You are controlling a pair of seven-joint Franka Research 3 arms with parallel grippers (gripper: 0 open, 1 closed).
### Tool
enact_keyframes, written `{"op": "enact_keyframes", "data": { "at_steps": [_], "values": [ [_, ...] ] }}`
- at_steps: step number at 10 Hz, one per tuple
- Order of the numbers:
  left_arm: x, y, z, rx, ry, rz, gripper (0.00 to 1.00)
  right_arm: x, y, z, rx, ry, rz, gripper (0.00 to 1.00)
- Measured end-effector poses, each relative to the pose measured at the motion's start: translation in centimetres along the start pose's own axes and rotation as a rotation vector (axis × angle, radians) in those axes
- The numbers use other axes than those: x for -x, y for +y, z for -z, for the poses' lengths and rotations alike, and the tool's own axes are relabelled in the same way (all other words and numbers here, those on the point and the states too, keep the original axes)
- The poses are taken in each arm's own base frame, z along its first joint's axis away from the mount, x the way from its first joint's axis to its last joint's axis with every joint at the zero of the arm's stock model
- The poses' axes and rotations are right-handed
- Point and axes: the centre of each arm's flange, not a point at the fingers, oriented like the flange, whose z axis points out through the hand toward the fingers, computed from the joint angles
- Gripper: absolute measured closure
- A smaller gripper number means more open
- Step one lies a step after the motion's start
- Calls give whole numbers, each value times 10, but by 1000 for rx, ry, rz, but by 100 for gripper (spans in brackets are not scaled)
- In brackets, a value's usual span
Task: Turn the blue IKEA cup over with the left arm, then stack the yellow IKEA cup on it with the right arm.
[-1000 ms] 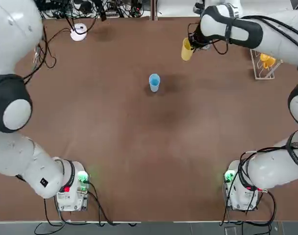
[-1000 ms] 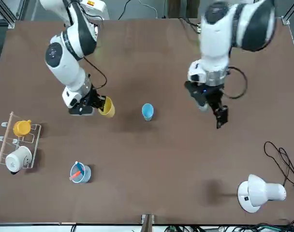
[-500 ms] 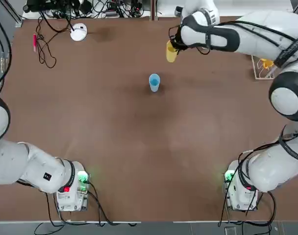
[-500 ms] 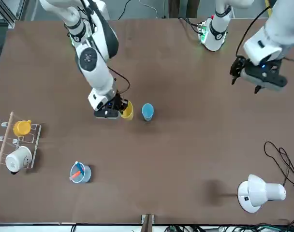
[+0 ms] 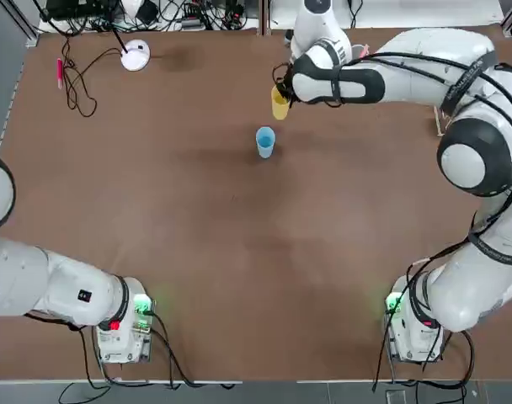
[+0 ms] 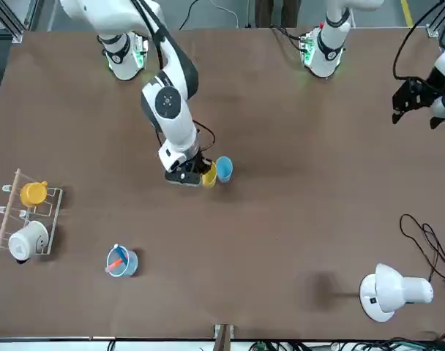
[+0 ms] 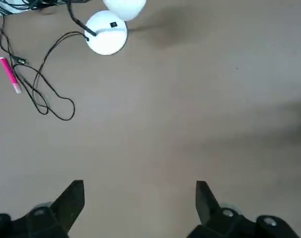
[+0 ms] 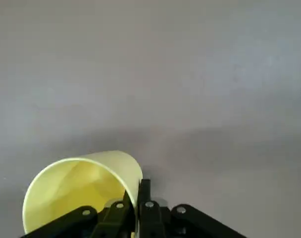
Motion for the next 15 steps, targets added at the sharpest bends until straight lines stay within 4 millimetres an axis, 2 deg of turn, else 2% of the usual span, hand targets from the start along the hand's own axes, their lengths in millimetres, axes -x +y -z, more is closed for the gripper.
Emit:
{"op": "enact_keyframes", "data": {
  "at_steps": [4, 6, 7, 10, 11, 15],
  "values": [
    [-32, -33, -33, -23, -41, 64, 1, 44, -34, -12, 11, -11, -28, 95],
    [-42, -43, -40, -24, -44, 123, 1, 55, -41, -16, 13, -18, -21, 95],
    [-44, -42, -38, 3, -34, 162, 1, 58, -42, -17, 20, -14, -16, 95],
    [-50, -6, -33, 56, -22, 154, 1, 59, -40, -34, 52, -2, -19, 95],
    [-50, -1, -32, 58, -27, 149, 1, 60, -40, -39, 59, -5, -21, 95],
    [-47, -3, -34, 59, -50, 149, 1, 63, -41, -43, 61, -10, -28, 95]
  ]
}}
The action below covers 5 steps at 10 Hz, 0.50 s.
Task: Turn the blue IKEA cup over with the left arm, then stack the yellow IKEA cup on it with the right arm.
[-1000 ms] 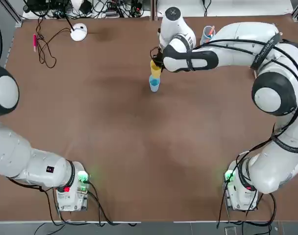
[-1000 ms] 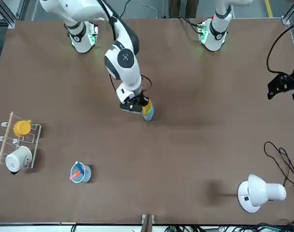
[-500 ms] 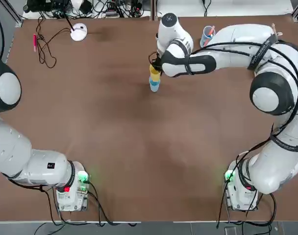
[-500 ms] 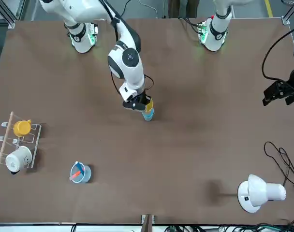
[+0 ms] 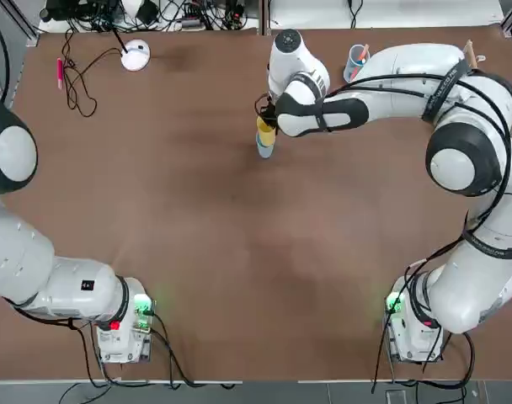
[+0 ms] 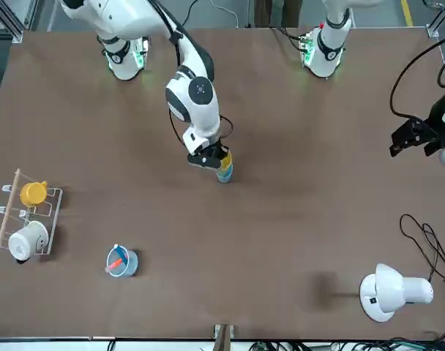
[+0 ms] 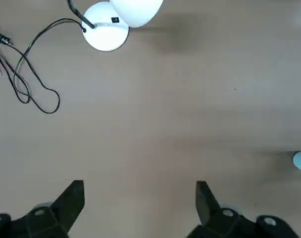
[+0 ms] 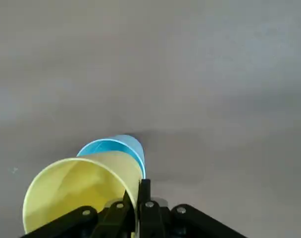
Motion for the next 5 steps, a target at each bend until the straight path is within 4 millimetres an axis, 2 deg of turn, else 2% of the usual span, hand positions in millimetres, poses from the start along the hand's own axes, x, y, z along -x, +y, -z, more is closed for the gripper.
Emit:
{"op": "enact_keyframes", "data": {
  "at_steps": [3, 4, 5],
  "values": [
    [2, 1, 6, 2, 5, -5, 1, -1, 0, -1, 1, -1, -11, 96],
    [5, 2, 8, 2, 1, -4, 1, -2, 0, 0, -2, 1, -20, 87],
    [6, 2, 8, 1, -2, -1, 1, -3, -1, 2, -5, 3, -26, 73]
  ]
}}
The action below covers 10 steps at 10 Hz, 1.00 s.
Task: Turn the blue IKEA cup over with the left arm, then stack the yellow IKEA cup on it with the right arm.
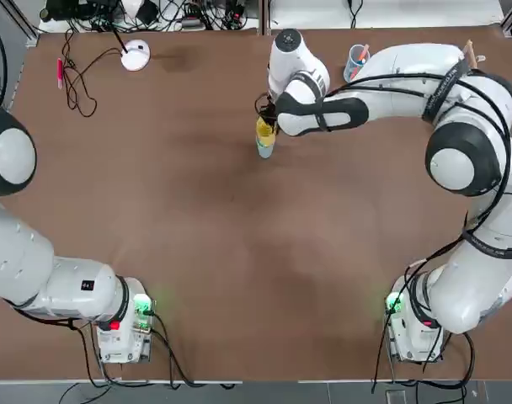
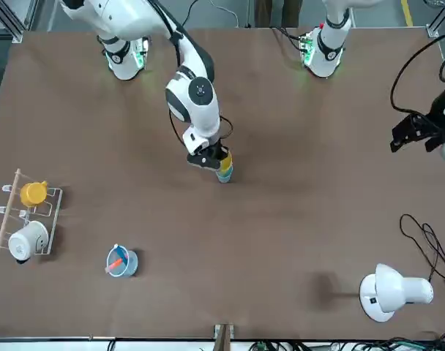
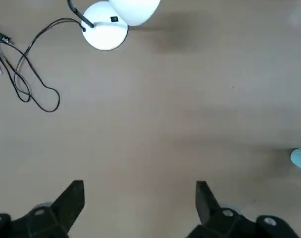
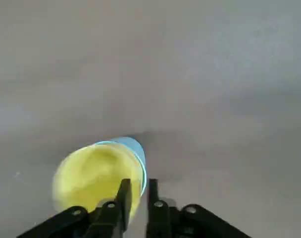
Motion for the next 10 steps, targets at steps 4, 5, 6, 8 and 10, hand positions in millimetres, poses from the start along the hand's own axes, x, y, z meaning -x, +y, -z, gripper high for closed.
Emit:
{"op": "enact_keyframes", "data": {
  "at_steps": [4, 5, 6, 8, 10],
  "values": [
    [5, 3, 0, -1, -33, -3, 1, -1, -1, 2, -3, 2, -23, 33],
    [6, 2, 0, -2, -40, -2, 1, -1, -1, 2, -4, 2, -24, 27],
    [6, 0, -1, -2, -43, 2, 1, -6, 1, 3, -5, 4, -31, 22],
    [6, -1, -1, -2, -44, 4, 1, -42, 22, 12, -3, 17, -23, 1],
    [6, -1, 0, -2, -44, 4, 1, -100, 70, 31, 27, 23, 18, 0]
  ]
}}
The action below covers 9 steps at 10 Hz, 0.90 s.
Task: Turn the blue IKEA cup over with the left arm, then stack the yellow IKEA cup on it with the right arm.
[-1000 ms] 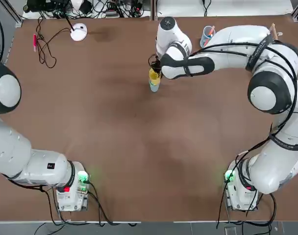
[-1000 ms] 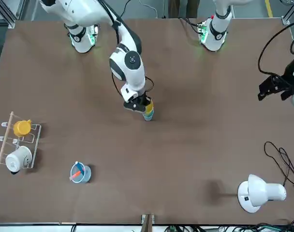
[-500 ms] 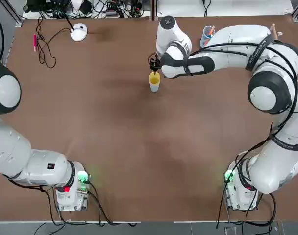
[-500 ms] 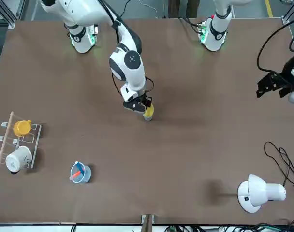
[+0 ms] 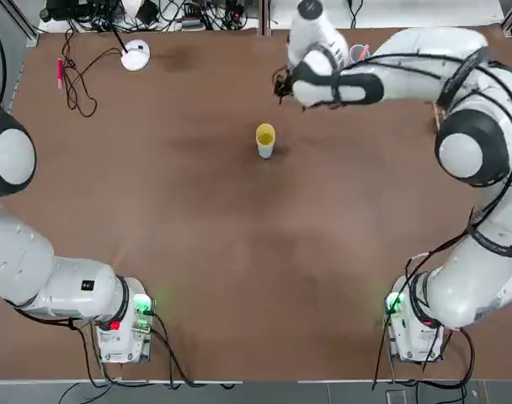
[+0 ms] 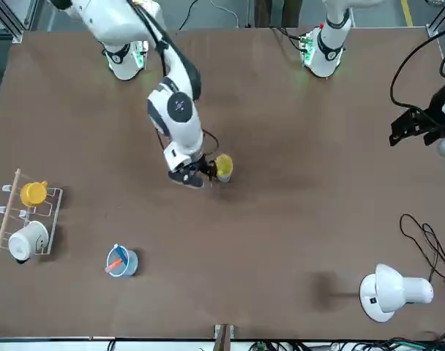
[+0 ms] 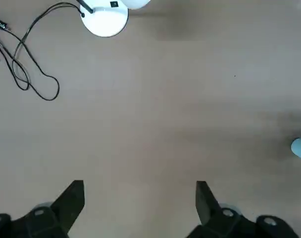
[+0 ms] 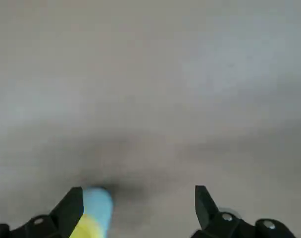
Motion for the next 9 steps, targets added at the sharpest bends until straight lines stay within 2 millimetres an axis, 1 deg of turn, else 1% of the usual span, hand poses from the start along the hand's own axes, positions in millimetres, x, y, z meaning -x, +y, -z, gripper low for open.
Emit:
{"op": "enact_keyframes", "data": {
  "at_steps": [1, 2, 4, 5, 6, 7, 9],
  "values": [
    [0, 0, 0, 0, 0, -1, 1, -23, 25, 9, 13, 3, 31, 0],
    [0, 1, 0, 0, 0, -1, 1, -40, 46, 14, 28, -2, 63, 0],
    [0, 1, 0, 0, 0, -2, 1, -65, 80, 20, 53, -13, 133, 0],
    [0, 1, 0, 0, 0, -2, 1, -79, 100, 22, 64, -17, 174, 0],
    [0, 1, 0, 0, 0, -2, 1, -97, 127, 24, 81, -16, 214, 0],
    [0, 1, 1, 0, 1, -2, 1, -116, 159, 28, 103, -16, 245, 0],
    [0, 3, 1, 0, 1, -6, 1, -145, 221, 39, 139, -26, 290, 0]
  ]
}}
